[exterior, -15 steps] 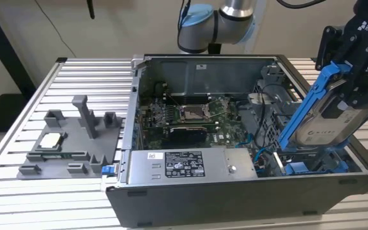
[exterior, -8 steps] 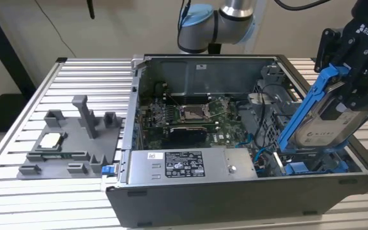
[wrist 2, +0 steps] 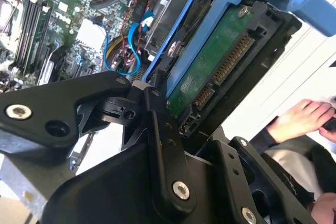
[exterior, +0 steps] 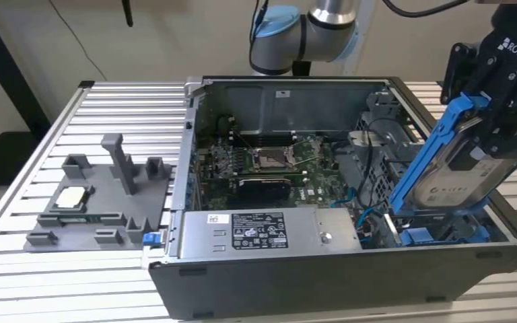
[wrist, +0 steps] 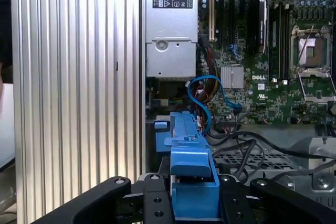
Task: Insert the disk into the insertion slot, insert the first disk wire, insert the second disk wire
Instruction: 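Insert the disk into the insertion slot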
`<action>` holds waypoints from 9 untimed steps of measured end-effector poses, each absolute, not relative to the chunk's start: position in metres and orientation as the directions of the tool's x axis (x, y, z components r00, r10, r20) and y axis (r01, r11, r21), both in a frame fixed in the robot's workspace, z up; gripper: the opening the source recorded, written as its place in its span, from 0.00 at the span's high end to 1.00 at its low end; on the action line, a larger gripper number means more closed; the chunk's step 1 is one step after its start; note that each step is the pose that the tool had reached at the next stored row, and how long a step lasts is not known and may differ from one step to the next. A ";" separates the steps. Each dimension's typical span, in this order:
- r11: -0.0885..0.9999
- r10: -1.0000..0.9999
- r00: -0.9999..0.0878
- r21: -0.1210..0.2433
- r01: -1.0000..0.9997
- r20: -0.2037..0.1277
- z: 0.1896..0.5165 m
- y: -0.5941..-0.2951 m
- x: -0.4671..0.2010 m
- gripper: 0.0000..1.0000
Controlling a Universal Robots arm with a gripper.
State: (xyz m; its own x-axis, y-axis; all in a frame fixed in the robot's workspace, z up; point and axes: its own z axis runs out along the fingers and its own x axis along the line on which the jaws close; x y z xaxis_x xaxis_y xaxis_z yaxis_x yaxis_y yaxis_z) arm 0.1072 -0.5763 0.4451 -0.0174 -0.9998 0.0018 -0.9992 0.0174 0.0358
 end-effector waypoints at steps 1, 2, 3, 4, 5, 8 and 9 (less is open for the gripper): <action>0.017 -1.000 -0.017 0.036 -0.999 0.002 0.444 -0.576 0.107 0.67; 0.017 -1.000 -0.017 0.036 -0.999 0.002 0.444 -0.576 0.107 0.67; 0.017 -1.000 -0.017 0.036 -0.999 0.002 0.444 -0.576 0.107 0.67; 0.017 -1.000 -0.017 0.036 -0.999 0.002 0.443 -0.576 0.107 0.67; 0.017 -1.000 -0.017 0.036 -0.999 0.002 0.443 -0.576 0.107 0.67; 0.017 -1.000 -0.017 0.036 -0.999 0.002 0.441 -0.576 0.107 0.67; 0.017 -1.000 -0.017 0.036 -0.999 0.002 0.441 -0.576 0.107 0.67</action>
State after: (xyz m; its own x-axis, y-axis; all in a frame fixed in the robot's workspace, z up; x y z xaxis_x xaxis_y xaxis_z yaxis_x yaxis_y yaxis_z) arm 0.1072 -0.5763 0.4409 -0.0174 -0.9998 0.0018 -0.9992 0.0174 0.0358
